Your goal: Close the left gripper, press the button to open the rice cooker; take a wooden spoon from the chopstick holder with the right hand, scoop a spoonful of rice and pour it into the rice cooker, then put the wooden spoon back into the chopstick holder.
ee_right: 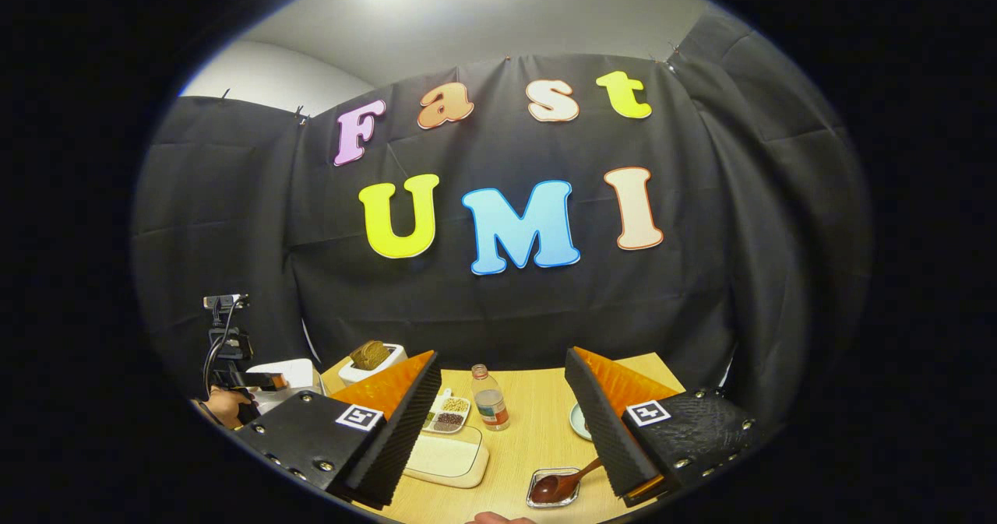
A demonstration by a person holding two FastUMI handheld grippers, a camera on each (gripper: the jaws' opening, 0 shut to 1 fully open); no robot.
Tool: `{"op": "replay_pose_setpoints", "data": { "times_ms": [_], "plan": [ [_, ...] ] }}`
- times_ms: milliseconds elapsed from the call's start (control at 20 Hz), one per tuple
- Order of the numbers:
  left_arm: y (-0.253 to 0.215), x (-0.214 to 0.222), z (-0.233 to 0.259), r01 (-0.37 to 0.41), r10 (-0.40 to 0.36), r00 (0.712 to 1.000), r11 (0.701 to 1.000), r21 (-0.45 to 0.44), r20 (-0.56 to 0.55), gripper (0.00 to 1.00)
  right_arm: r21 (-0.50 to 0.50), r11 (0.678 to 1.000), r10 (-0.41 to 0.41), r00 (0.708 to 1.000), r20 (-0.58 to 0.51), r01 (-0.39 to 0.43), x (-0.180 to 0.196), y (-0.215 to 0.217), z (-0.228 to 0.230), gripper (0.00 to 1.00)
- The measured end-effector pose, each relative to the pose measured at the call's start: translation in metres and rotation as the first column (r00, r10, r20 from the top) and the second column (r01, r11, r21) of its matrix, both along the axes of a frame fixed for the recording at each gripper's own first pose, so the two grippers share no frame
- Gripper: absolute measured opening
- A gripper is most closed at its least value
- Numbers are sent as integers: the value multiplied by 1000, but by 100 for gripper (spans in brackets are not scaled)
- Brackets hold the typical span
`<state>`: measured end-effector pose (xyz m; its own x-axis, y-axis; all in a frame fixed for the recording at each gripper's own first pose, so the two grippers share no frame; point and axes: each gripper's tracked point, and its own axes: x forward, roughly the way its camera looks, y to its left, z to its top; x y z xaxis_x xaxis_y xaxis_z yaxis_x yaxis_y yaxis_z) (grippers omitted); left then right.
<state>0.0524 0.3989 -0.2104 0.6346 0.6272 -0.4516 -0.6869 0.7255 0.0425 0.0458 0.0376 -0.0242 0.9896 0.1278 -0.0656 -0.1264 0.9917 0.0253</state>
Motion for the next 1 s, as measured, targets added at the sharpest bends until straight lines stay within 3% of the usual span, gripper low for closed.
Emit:
{"op": "replay_pose_setpoints", "data": {
  "times_ms": [250,400,1000],
  "plan": [
    [0,3,-12,30,-30,999,1000,3,-24,98,1,1000,-7,1000,-12,7,0,-1,-3,98],
    [2,2,-14,28,-28,999,1000,-3,-33,93,-1,1000,-9,1000,-13,9,2,0,-3,98],
    [-2,4,-15,70,-71,996,997,-27,-44,96,14,1000,15,999,-28,-15,-5,11,-9,98]
  ]
}}
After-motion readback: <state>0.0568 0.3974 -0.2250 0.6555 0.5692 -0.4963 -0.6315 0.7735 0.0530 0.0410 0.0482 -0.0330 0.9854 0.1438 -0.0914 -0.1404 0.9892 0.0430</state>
